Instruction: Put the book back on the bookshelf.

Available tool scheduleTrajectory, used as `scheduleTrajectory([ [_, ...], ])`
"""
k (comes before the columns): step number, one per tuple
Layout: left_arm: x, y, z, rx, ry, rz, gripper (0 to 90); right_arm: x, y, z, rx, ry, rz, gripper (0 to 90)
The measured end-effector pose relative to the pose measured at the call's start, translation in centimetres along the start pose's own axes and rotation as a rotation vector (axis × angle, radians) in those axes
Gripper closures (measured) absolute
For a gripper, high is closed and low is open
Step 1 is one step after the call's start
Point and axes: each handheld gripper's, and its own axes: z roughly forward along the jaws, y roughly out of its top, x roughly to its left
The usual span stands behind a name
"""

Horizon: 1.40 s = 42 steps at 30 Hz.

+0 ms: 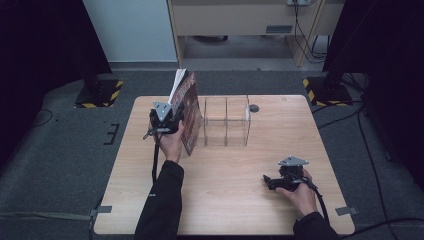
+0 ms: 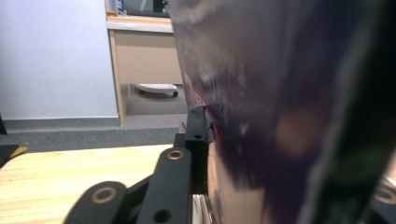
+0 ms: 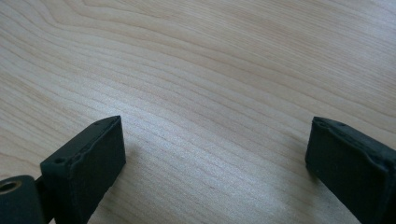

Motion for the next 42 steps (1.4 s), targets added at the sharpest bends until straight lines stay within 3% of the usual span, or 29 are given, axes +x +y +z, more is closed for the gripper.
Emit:
scheduleTrajectory([
  [3, 0.2, -0.4, -0.5, -0.007, -0.03, -0.017, 65.9, 0.0, 0.0, 0.0, 0.0, 0.0, 0.001, 5.3],
  [8, 0.5, -0.7, -1.5, 0.017, -0.067, -0.009, 56.2, 0.0, 0.0, 0.0, 0.0, 0.0, 0.0, 5.3],
  [10, 0.7, -0.8, -2.0, 0.03, -0.089, -0.023, 53.6, 0.0, 0.0, 0.0, 0.0, 0.0, 0.002, 5.3],
  [16, 1.3, -0.7, -3.6, 0.047, -0.089, 0.027, 48.3, 0.0, 0.0, 0.0, 0.0, 0.0, 0.0, 5.3],
  [20, 1.6, -1.2, -5.0, 0.061, -0.126, 0.008, 45.0, 0.0, 0.0, 0.0, 0.001, 0.001, 0.003, 5.3],
  [22, 1.6, -1.5, -5.5, 0.07, -0.127, 0.03, 43.3, 0.0, 0.0, 0.0, 0.001, 0.001, 0.002, 5.3],
  [28, 1.8, -3.2, -7.2, 0.13, -0.151, 0.096, 39.1, 0.0, 0.0, 0.0, 0.0, 0.001, 0.003, 5.3],
  [31, 1.9, -4.3, -7.8, 0.168, -0.181, 0.084, 37.1, 0.0, 0.0, 0.0, 0.0, 0.001, 0.002, 5.3],
  [35, 1.9, -5.9, -8.4, 0.241, -0.21, 0.102, 34.6, 0.0, 0.0, 0.0, 0.0, 0.001, 0.002, 5.3],
  [42, 2.9, -8.7, -8.3, 0.366, -0.214, 0.122, 29.7, 0.2, -0.1, -0.1, -0.004, -0.013, 0.015, 7.1],
])
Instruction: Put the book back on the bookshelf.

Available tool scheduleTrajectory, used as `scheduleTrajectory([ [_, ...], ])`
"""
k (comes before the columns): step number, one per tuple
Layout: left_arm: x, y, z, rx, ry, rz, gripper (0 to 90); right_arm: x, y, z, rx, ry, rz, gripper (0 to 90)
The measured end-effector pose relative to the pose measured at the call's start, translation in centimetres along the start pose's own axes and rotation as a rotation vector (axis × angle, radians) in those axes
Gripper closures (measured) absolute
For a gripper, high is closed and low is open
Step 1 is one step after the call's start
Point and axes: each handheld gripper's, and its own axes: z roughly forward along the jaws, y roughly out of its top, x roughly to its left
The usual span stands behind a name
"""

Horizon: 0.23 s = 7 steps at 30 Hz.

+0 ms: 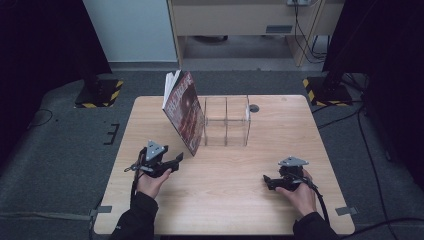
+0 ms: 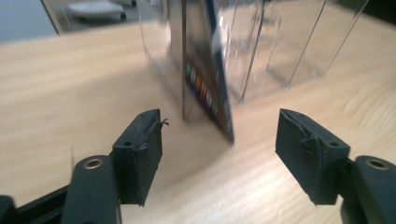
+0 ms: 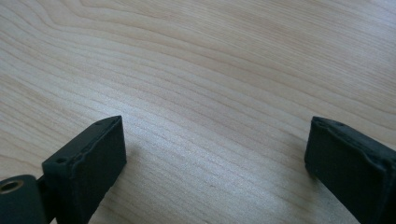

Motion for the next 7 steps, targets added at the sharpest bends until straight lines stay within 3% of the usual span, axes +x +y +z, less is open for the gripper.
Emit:
scheduleTrajectory([
  [3, 0.7, -0.9, 0.8, 0.075, 0.016, -0.009, 28.2, 0.1, 0.1, -0.2, -0.006, 0.003, 0.002, 15.3],
  [7, 1.5, -1.7, 1.5, 0.119, 0.018, -0.01, 25.2, -0.3, 0.4, -0.7, 0.0, 0.019, -0.011, 25.0],
])
